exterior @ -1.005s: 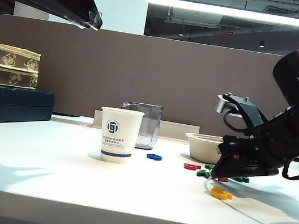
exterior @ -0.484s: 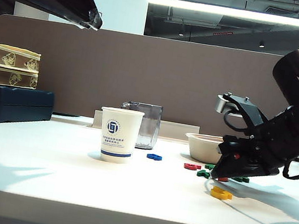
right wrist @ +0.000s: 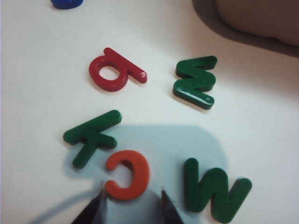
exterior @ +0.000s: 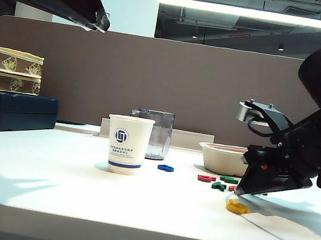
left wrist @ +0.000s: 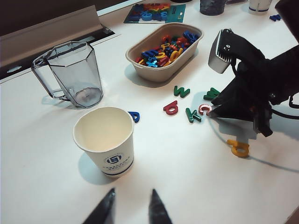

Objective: Pick up the letter "c" and put it in the paper cup.

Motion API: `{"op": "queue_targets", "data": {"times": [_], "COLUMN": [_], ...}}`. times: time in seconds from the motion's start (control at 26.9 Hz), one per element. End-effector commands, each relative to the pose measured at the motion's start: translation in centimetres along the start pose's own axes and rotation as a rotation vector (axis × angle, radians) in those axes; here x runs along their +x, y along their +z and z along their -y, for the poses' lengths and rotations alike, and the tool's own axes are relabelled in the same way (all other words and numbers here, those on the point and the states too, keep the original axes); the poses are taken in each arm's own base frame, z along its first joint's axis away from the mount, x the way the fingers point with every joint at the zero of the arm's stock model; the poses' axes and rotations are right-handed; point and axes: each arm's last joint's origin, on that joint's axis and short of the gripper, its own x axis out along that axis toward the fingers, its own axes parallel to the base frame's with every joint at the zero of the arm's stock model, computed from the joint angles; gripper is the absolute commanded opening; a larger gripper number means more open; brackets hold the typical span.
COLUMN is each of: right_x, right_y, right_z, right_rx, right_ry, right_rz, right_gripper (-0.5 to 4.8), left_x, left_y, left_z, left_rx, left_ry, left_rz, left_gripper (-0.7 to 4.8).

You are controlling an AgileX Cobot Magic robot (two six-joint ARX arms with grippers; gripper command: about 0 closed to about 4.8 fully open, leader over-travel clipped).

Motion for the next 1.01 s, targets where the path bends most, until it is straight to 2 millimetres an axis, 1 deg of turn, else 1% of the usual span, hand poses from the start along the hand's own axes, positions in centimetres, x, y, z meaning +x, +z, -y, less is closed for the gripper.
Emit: {"op": "queue_targets", "data": {"times": [0.04,0.07,0.11,0.37,0.71,1.01], "right_x": [0.0,0.0,0.0,0.3,1.6,1.6], "right_y": [-0.2,-0.2,-0.2,-0.4,-1.7,-1.8], "right_z": [0.0,0.0,0.0,0.0,0.0,0.0], "right_rx": [0.004,0.004,0.004,0.005,0.019,0.017], "right_ry": [-0.005,-0.005,-0.005,-0.001,0.012,0.013], "right_rz": [-0.016,-0.017,-0.017,-0.021,-0.085,-0.097], "right_gripper": [1.62,1.93,2.05,2.05,2.05,2.02], "left_x": [-0.1,-0.1,-0.1,-0.1,-0.1,-0.1], "left_y": [0.3,0.3,0.3,0.3,0.3,0.2], "left_z": [0.0,0.0,0.0,0.0,0.0,0.0], "left_rx": [-0.001,-0.001,-0.001,-0.001,-0.001,0.000], "left_ry": [0.003,0.003,0.004,0.003,0.003,0.003], "left_rz": [0.013,0.013,0.013,0.013,0.012,0.009], "left_gripper": [0.88,0.88,0.88,0.88,0.88,0.88]}}
